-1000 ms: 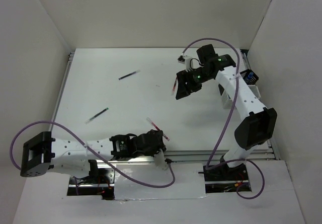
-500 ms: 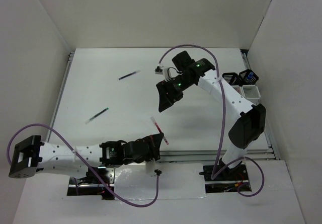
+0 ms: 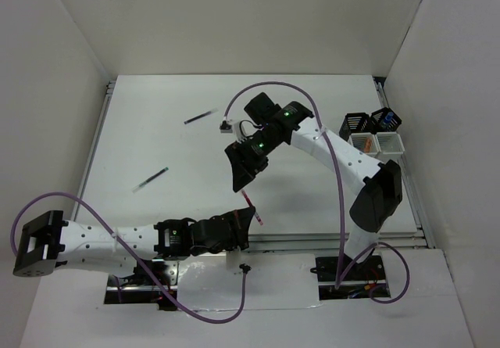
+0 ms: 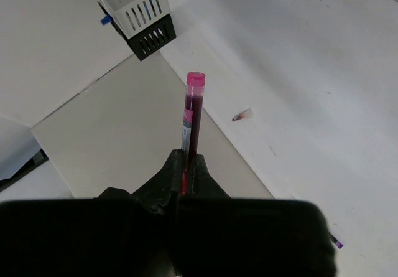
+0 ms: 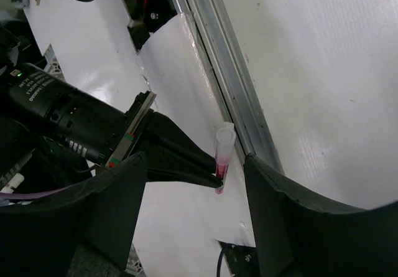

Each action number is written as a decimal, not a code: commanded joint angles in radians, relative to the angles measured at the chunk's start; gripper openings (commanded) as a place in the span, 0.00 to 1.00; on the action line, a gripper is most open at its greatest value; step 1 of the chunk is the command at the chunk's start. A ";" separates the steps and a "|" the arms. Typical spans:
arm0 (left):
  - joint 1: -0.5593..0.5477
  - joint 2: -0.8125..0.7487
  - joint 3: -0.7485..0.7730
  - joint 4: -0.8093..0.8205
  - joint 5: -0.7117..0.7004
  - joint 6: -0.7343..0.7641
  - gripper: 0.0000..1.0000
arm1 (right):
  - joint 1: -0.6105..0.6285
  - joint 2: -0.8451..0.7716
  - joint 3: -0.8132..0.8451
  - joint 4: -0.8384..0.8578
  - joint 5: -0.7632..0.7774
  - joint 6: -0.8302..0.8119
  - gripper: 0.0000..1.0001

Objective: Sort the stationery into containers
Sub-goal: Pick up the pen from the center of the board, then place the pen in the storage box.

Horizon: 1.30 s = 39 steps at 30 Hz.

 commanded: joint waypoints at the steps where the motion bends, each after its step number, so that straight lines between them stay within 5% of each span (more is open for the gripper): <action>1: -0.007 -0.005 0.012 0.043 0.012 0.031 0.00 | 0.021 0.035 -0.009 0.041 -0.001 0.014 0.70; 9: -0.007 0.033 0.048 0.037 0.012 0.016 0.00 | 0.032 0.076 -0.001 0.066 0.056 0.046 0.61; 11: -0.007 0.040 0.050 0.035 0.008 0.013 0.00 | 0.032 0.075 0.002 0.070 0.064 0.049 0.48; 14: -0.007 0.044 0.047 0.041 -0.004 0.002 0.04 | 0.032 0.071 0.003 0.069 0.062 0.044 0.13; 17: -0.007 0.056 0.050 0.038 -0.024 -0.009 0.10 | 0.029 0.065 0.002 0.066 0.059 0.038 0.00; 20: -0.007 0.061 0.039 0.075 -0.050 -0.022 0.32 | 0.018 0.058 0.002 0.061 0.062 0.037 0.00; 23: -0.007 0.061 0.031 0.132 -0.068 -0.026 0.99 | -0.004 0.053 0.010 0.056 0.065 0.034 0.00; 30: -0.007 -0.044 0.096 0.034 0.007 -0.111 0.99 | -0.100 0.009 0.048 0.030 0.116 0.006 0.00; 36: -0.005 -0.177 0.094 -0.029 0.116 -0.231 0.99 | -0.351 -0.021 0.187 0.039 0.220 -0.034 0.00; 39: -0.007 -0.132 0.152 -0.014 0.047 -0.437 0.99 | -0.525 -0.036 0.243 0.081 0.245 -0.052 0.00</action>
